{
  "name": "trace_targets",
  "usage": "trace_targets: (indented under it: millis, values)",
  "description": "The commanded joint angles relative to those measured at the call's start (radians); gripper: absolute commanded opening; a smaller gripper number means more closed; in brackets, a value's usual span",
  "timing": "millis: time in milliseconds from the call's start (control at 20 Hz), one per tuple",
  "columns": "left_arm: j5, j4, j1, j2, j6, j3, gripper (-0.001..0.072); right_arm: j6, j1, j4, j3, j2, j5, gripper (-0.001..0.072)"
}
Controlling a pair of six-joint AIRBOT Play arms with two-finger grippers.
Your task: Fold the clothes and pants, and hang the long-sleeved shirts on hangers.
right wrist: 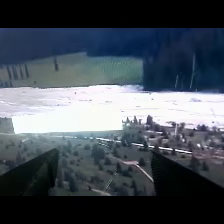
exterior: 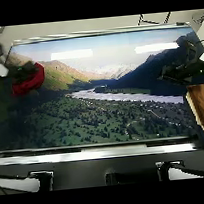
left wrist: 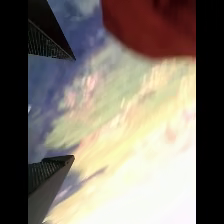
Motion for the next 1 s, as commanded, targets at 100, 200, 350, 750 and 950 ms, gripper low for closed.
trace_targets:
  millis: [100, 200, 350, 750, 950]
  values:
    - [-0.22, -0.282, 0.346, -0.192, -0.098, 0.058, 0.0719, -0.005, 0.001, -0.026, -0.001, -0.001, -0.029, 0.0626]
    - [-0.159, -0.279, 0.369, -0.209, -0.068, 0.014, 0.0719, -0.005, 0.001, -0.026, -0.001, -0.001, -0.027, 0.0626]
    - [0.09, -0.454, 0.359, -0.238, 0.088, -0.029, 0.0718, -0.008, 0.001, -0.024, -0.001, -0.001, -0.026, 0.0626]
    - [0.158, -0.652, 0.254, -0.242, 0.333, -0.027, 0.0022, -0.011, 0.001, -0.01, 0.002, 0.0, 0.034, 0.0628]
    - [0.063, -0.662, 0.155, 0.054, 0.637, -0.026, 0.0022, -0.045, 0.001, -0.011, 0.004, 0.034, 0.079, 0.0627]
